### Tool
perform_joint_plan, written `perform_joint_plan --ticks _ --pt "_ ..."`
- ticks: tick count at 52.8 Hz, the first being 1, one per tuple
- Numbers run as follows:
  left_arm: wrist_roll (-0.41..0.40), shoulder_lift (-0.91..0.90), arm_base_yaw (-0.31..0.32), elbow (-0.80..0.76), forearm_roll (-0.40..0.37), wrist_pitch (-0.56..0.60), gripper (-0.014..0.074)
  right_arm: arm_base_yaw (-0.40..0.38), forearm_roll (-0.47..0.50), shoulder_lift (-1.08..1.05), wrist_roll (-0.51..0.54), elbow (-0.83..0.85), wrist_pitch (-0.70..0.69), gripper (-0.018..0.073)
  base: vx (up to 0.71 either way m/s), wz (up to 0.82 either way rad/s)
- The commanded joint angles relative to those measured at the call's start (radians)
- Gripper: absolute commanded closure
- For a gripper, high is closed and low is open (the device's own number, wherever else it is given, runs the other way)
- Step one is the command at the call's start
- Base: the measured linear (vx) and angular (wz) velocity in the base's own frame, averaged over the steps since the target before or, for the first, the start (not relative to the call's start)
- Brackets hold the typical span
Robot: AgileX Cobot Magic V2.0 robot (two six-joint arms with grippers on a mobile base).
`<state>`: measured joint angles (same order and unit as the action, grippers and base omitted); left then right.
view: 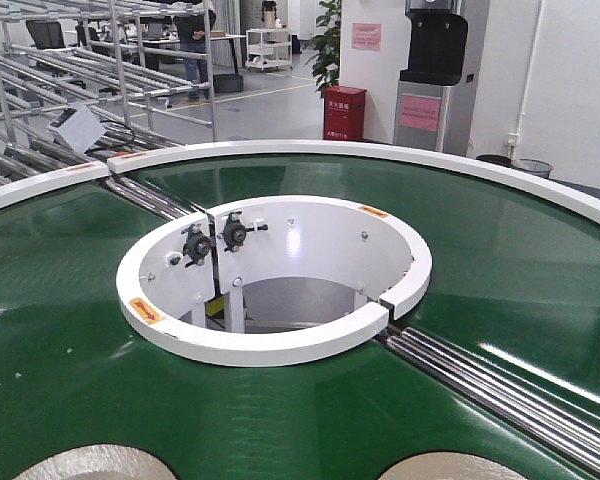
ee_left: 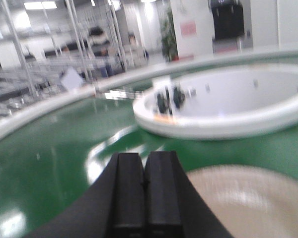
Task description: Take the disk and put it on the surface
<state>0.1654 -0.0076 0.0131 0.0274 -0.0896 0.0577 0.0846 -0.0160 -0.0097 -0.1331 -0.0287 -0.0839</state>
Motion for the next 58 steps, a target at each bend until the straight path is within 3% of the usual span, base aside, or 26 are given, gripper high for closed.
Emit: perform_joint_plan --ticks 1,3,7,15,28,47,58 --pt "-0.113 -0.017 0.007 -0.038 -0.032 0.230 0.0596 0.000 0.016 0.007 0.000 0.032 -0.162 0.0566 0.00 0.00" --pt "-0.147 -0.017 0.007 -0.072 -0.033 0.233 0.0596 0.000 0.027 0.007 0.000 0.065 -0.139 0.0566 0.00 0.00" --pt "-0.140 -0.014 0.007 -0.193 -0.024 0.172 0.0596 0.000 0.034 0.009 0.001 0.181 -0.053 0.0566 0.00 0.00" --pt "-0.040 0.104 0.008 -0.475 -0.020 0.048 0.0596 0.000 0.016 0.102 0.010 0.463 0.120 0.0566 0.00 0.00" --pt "-0.029 0.502 0.008 -0.829 -0.024 -0.113 0.0596 0.000 -0.015 0.451 0.101 0.735 0.122 0.0566 0.00 0.00" --pt "-0.032 0.757 0.008 -0.873 -0.024 -0.119 0.0582 0.000 -0.008 0.731 0.096 0.764 0.107 0.0557 0.00 0.00" --pt "-0.032 0.760 0.008 -0.873 -0.024 -0.126 0.0442 0.000 0.003 0.736 0.094 0.764 0.112 0.0438 0.00 0.00"
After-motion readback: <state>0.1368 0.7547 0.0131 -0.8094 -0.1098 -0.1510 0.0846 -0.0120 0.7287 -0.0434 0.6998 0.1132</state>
